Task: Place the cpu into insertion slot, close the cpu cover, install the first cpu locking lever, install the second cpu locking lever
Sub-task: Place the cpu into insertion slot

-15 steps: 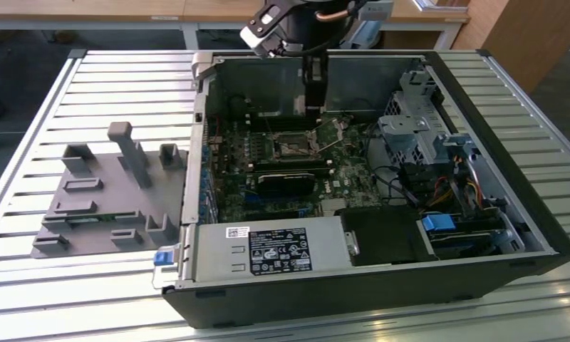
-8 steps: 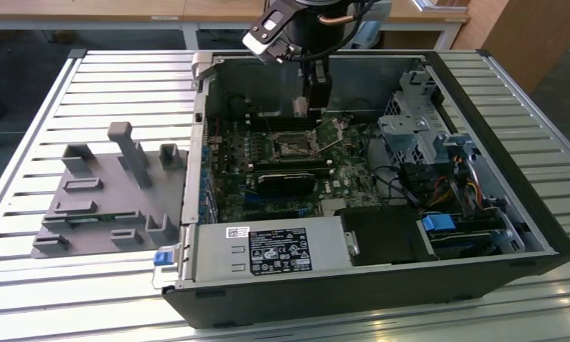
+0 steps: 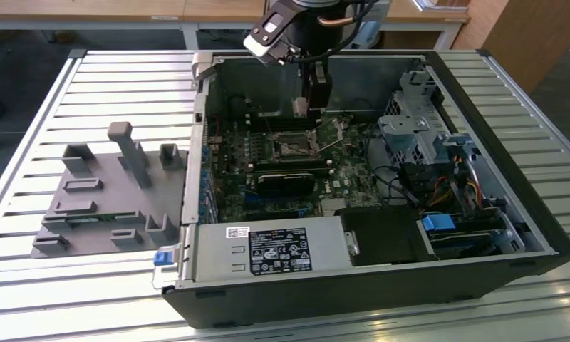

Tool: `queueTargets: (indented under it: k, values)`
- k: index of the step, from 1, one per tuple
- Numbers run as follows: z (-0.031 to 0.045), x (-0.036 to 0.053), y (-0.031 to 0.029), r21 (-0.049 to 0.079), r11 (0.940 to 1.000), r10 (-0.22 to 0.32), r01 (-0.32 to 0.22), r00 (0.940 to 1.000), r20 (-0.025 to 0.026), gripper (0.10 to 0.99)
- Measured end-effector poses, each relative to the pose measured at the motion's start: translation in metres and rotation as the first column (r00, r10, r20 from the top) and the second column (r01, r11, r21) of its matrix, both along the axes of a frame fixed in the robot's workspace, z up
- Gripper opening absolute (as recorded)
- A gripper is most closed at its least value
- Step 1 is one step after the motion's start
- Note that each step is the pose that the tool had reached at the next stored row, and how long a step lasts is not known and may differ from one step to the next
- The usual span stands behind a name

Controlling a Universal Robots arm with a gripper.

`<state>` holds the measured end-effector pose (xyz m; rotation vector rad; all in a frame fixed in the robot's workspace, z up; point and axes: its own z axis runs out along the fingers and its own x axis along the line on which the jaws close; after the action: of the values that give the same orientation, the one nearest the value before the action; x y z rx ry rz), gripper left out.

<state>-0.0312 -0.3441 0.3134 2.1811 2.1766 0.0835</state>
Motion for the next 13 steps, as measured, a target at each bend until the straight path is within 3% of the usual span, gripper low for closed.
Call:
queueTargets:
  k: [4, 9, 13]
  values:
    - [-0.0021, -0.0001, 0.0000, 0.000, 1.0000, 0.000, 0.000, 1.0000, -0.0018, 0.541]
    - [-0.0047, 0.0000, 0.0001, -0.004, 1.0000, 0.000, 0.000, 1.0000, -0.0090, 0.541]
    - [-0.0066, 0.0000, 0.0001, -0.011, 0.9999, 0.000, 0.000, 0.9999, -0.0115, 0.541]
